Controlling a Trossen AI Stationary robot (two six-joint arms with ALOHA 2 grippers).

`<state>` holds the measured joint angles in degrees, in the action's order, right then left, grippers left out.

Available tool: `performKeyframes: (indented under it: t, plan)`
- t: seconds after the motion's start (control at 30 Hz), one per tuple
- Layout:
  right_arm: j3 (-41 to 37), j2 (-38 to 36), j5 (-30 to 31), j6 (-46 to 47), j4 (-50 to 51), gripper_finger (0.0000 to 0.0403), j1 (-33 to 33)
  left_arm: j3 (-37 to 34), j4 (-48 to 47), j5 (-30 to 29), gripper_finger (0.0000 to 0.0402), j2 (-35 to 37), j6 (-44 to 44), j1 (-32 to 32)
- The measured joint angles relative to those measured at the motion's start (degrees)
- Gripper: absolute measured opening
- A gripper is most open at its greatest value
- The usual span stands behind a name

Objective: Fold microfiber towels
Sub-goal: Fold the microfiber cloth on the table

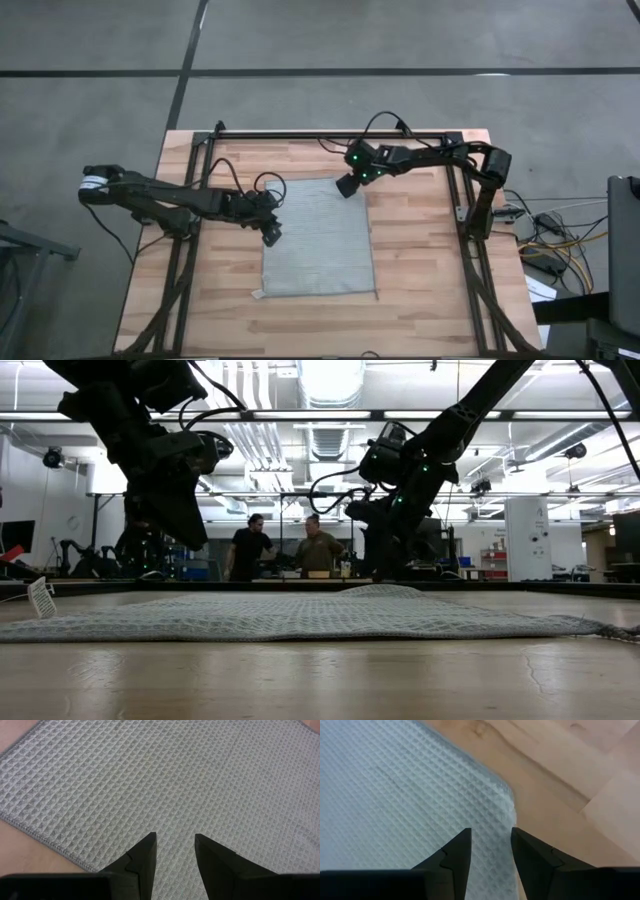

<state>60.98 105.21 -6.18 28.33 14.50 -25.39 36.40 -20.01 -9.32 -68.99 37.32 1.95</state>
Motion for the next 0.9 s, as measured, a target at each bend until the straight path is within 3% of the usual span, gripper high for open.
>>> performKeyframes:
  t: [0.2, 0.9]
  plan:
    - [-1.1, 0.0, -0.2, 0.7, -0.2, 0.0125, 0.0, 0.0, 0.0, 0.0, 0.0138, 0.0, 0.0, 0.0]
    - [-3.7, 0.0, 0.4, 1.0, -4.7, 0.0155, -0.8, 0.0, 0.0, 0.0, 0.0138, 0.0, 0.0, 0.0]
